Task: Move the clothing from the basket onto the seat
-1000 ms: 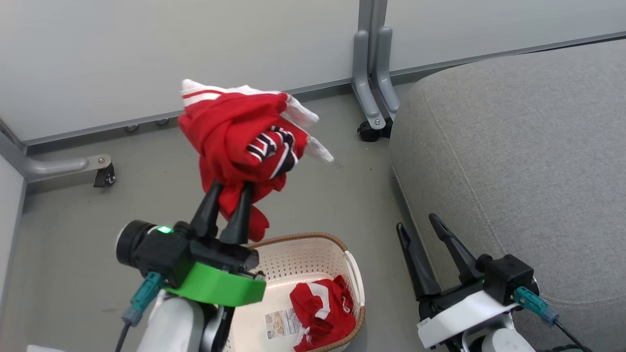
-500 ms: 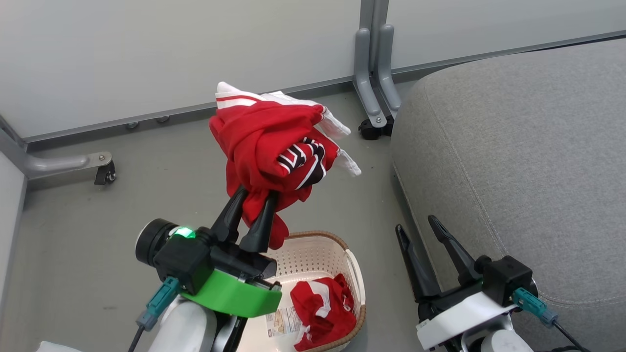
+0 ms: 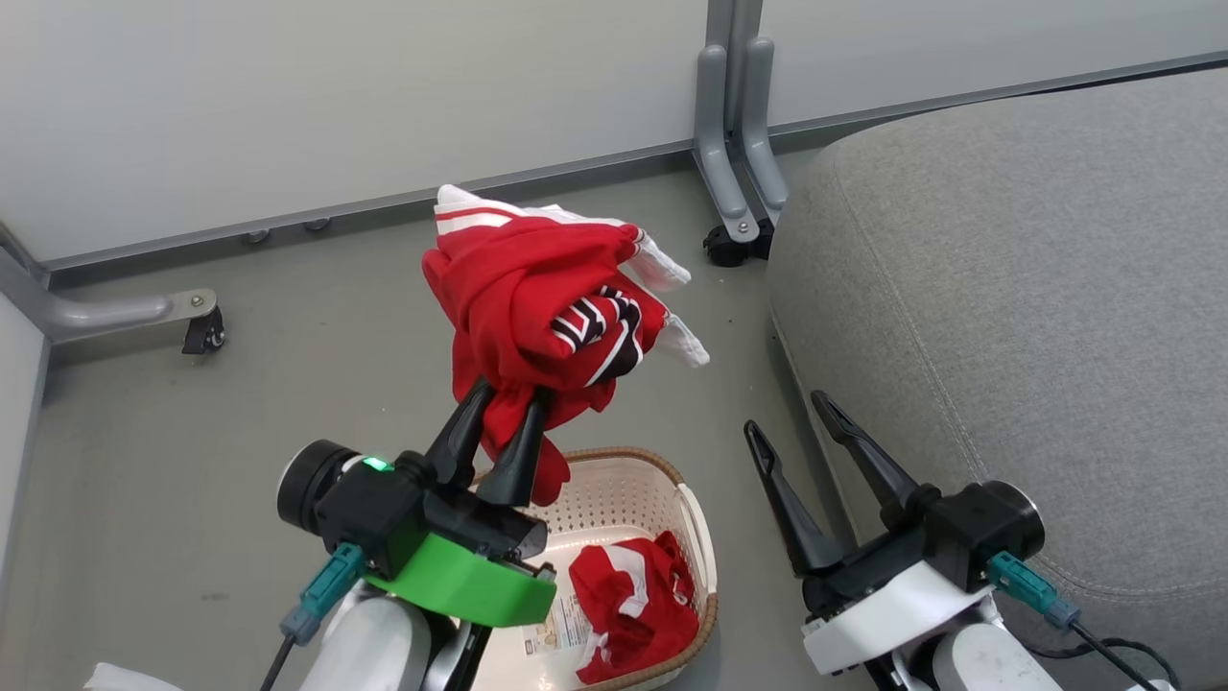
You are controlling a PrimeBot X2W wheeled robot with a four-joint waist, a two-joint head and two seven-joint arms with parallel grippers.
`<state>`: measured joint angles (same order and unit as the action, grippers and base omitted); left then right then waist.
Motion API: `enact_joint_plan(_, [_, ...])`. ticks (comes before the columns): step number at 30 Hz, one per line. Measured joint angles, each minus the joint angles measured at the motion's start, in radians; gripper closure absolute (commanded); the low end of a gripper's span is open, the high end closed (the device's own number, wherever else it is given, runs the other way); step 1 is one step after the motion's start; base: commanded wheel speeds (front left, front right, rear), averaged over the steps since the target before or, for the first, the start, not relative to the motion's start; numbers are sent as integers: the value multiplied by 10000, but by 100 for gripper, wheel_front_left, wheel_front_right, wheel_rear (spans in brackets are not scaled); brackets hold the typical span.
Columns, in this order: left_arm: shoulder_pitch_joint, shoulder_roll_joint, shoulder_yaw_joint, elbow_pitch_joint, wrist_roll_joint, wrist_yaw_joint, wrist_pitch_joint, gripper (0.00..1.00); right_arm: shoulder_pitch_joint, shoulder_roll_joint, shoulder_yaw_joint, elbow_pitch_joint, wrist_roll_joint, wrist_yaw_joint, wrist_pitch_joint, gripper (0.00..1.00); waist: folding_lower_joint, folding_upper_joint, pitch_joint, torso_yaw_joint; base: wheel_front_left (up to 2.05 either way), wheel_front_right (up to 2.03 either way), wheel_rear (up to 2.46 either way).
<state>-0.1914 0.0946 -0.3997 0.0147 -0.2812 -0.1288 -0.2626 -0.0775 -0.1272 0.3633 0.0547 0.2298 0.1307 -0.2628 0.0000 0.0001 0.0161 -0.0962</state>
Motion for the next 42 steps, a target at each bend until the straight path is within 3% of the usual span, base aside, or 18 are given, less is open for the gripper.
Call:
enact_joint_plan(9, [-36, 59, -232, 127, -88, -2, 0, 100, -909, -759, 1198, -211, -518, 0, 0, 0, 0, 0, 54, 23, 0, 0, 0])
enact_joint_plan(17, [-198, 111, -520, 245, -173, -2, 0, 100, -2348, -1446, 2326, 355, -1022, 0, 2, 0, 0, 0, 121, 129, 0, 0, 0])
enact_joint_plan(30, [-341, 186, -922, 495, -311, -2, 0, 100, -3990, -1707, 3346, 1595, -1588, 2, 0, 0, 0, 0, 202, 505, 0, 0, 0])
enact_joint_plan(42, [-545, 316, -1772, 759, -652, 0, -15, 100, -4728, -1386, 3724, 2596, -2265, 2, 0, 0, 1, 0, 322, 696, 0, 0, 0])
